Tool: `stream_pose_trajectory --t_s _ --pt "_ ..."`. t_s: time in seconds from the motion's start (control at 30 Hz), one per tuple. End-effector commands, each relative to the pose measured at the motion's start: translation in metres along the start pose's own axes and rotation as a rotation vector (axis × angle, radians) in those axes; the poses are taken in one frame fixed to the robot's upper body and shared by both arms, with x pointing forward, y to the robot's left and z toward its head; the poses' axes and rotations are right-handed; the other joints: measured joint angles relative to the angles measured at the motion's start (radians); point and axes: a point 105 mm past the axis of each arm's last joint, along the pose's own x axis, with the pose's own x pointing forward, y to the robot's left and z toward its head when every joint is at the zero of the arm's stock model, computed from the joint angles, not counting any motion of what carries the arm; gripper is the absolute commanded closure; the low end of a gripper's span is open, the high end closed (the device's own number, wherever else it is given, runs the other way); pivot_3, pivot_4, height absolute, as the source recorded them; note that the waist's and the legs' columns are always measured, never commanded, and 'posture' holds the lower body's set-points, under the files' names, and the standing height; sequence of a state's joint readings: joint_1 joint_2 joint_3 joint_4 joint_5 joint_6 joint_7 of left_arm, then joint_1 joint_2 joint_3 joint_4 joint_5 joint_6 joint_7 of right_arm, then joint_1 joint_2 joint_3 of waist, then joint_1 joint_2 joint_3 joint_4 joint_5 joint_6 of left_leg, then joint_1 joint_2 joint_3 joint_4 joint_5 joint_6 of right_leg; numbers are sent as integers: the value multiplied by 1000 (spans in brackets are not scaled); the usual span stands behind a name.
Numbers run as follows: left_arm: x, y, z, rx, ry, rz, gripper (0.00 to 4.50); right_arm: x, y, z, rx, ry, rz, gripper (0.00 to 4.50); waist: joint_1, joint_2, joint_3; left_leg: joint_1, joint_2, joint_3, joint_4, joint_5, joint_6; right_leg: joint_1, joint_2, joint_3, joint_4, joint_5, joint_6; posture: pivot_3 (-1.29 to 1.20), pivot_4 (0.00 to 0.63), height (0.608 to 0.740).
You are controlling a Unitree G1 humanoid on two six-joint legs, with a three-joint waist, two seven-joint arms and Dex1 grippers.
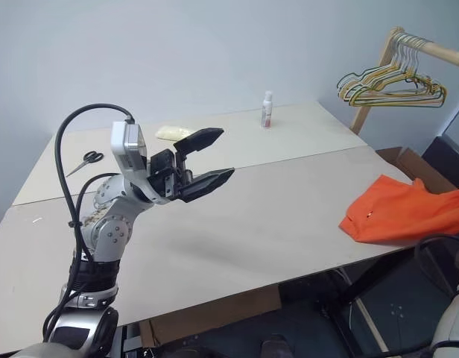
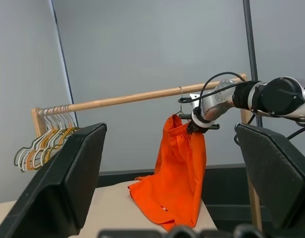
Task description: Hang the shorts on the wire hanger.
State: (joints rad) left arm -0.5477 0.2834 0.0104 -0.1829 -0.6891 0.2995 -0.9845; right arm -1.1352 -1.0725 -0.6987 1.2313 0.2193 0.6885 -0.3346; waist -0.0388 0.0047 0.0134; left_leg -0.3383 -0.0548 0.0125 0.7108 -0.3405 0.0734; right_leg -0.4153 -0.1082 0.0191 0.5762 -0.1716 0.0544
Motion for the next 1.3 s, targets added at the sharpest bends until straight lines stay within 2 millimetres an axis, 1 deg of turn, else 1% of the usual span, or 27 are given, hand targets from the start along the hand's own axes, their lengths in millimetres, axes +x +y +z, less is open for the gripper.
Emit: stream_pose_trajectory --t_s 0.03,0.1,0.17,0.2,0.33,0.5,0.53,0.57,0.63,0.73,0.87,0.9,0.93,0.97,1.0,1.1,1.13,1.2,1.23,1.3 --pt "3 -5 10 48 -30 -28 0 -4 2 10 -4 -32 9 4433 0 0 0 0 0 0 0 0 0 0 0 0 0 0 0 -9 0 740" --pt "3 -6 11 46 -38 -32 0 -4 4 10 -19 -37 15 4433 1 0 0 0 0 0 0 0 -1 0 0 0 0 0 0 -9 0 740" --pt "4 -7 12 47 -44 -34 0 -5 4 9 -33 -31 -21 3696 1 0 0 0 0 0 0 0 -1 0 0 0 -1 0 0 -9 0 740" --pt "4 -7 12 47 -48 -34 0 -6 3 10 -55 -43 -41 3426 1 0 0 0 0 0 0 0 -1 0 0 0 0 0 0 -9 0 740" --pt "4 -7 12 48 -51 -34 0 -8 4 16 -100 -82 -72 2043 2 0 0 0 0 1 0 0 -1 0 -1 1 0 0 0 -8 0 740" --pt "4 -7 12 47 -52 -31 0 -21 2 42 -221 -231 -194 193 3 2 0 0 0 1 0 0 -1 -1 -1 1 0 0 0 -6 0 740" --pt "4 -7 11 48 -50 -30 0 -24 0 47 -260 -271 -231 13 4 2 0 0 0 1 0 0 -1 -1 -1 1 0 0 0 -6 0 740" --pt "3 -7 11 48 -48 -29 0 -28 -1 54 -308 -320 -274 13 4 2 0 -1 0 1 0 1 -1 -2 -1 1 1 0 0 -6 0 740" --pt "3 -7 11 47 -47 -29 0 -39 6 67 -374 -416 -313 13 6 2 -1 -2 0 1 0 1 -2 -4 -1 1 1 0 0 -6 0 740" --pt "4 -7 11 45 -50 -30 0 -49 16 77 -414 -500 -330 13 7 3 -1 -4 0 1 0 2 -3 -6 -1 2 1 0 1 -8 0 740" --pt "4 -8 12 40 -48 -38 0 -73 46 93 -501 -707 -268 13 8 4 -1 -4 0 1 0 2 -4 -6 -1 2 2 1 1 -7 0 740" --pt "4 -7 12 40 -49 -39 0 -77 50 95 -511 -743 -260 13 8 4 -1 -4 0 1 0 2 -4 -6 -1 2 2 1 2 -1 0 740" --pt "4 -7 12 42 -47 -41 0 -83 64 96 -556 -822 -196 13 9 4 -1 -3 0 1 0 2 -4 -5 -1 2 2 1 2 2 0 740" --pt "4 -6 12 45 -44 -40 0 -88 72 96 -569 -878 -152 13 9 4 -1 -3 -1 1 0 2 -4 -5 -1 2 2 1 2 4 0 740" --pt "4 -5 12 47 -40 -40 0 -91 80 94 -576 -910 -100 13 8 4 -1 -3 -1 1 0 2 -4 -5 -1 1 2 2 3 4 0 740" --pt "0 -2 7 66 7 -44 0 -99 115 74 -668 -909 135 13 8 4 -1 -2 -1 1 0 2 -4 -5 -1 1 2 2 4 13 0 740" --pt "-2 0 6 71 22 -41 0 -104 125 67 -712 -928 183 13 8 4 -1 -2 -1 1 0 2 -4 -4 -1 2 2 2 4 17 0 740" --pt "-5 3 5 71 34 -32 0 -111 135 58 -803 -978 190 13 7 4 -1 -1 0 1 0 2 -4 -4 -1 2 3 3 4 20 0 740" --pt "-8 6 4 76 58 -16 0 -115 146 46 -824 -960 276 13 8 4 -1 -1 0 1 0 3 -4 -4 -1 2 3 3 4 23 0 740" --pt "-13 10 1 87 97 7 0 -122 161 28 -845 -936 415 13 10 4 -1 -1 0 1 0 3 -5 -5 -1 1 3 3 4 29 0 740"
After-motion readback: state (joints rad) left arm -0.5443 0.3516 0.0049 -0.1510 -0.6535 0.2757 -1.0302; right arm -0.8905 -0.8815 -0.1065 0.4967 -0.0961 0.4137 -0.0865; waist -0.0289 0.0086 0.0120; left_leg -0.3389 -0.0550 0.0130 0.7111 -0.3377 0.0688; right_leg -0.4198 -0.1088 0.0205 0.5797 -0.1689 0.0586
